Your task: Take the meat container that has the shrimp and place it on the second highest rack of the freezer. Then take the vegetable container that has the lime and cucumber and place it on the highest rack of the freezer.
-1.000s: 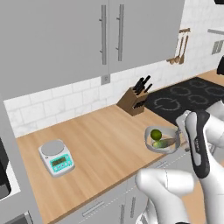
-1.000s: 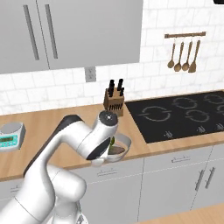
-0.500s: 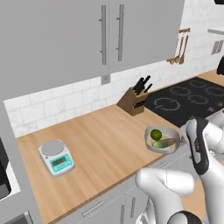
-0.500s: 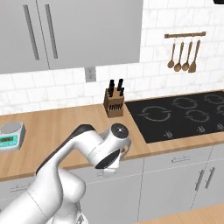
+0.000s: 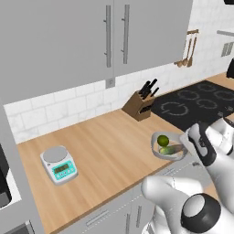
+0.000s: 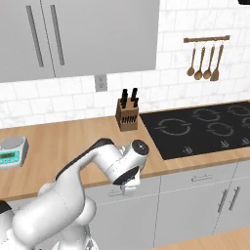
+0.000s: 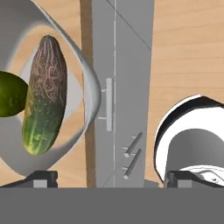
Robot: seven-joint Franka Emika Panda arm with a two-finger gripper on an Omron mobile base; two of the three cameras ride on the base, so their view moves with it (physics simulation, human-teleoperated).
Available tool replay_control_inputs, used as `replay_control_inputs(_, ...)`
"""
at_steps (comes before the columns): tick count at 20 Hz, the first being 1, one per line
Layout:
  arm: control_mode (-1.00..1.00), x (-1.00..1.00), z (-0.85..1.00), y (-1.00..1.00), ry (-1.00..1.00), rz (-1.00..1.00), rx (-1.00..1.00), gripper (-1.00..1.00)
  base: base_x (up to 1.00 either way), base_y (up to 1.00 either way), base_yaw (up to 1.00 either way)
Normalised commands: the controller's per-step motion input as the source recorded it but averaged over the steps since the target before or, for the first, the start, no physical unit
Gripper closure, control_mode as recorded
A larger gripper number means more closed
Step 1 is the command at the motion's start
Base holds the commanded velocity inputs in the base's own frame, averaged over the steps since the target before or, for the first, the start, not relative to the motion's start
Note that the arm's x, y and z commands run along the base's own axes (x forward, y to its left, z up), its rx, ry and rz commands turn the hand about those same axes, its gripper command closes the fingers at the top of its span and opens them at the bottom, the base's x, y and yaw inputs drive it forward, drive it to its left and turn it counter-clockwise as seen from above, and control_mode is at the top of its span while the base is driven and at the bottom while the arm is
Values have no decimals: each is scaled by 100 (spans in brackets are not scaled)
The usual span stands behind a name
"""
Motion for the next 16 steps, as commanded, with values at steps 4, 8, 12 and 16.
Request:
replay_control_inputs(4, -100, 36, -32, -5, 0, 16, 0, -100, 0, 0, 0)
replay_control_inputs(8, -100, 31, -17, 0, -5, 8, 0, -100, 0, 0, 0)
replay_control_inputs(12, -100, 9, -17, -2, -5, 1, 0, -100, 0, 0, 0)
replay_control_inputs(16, -100, -2, -17, -3, -10, 0, 0, -100, 0, 0, 0)
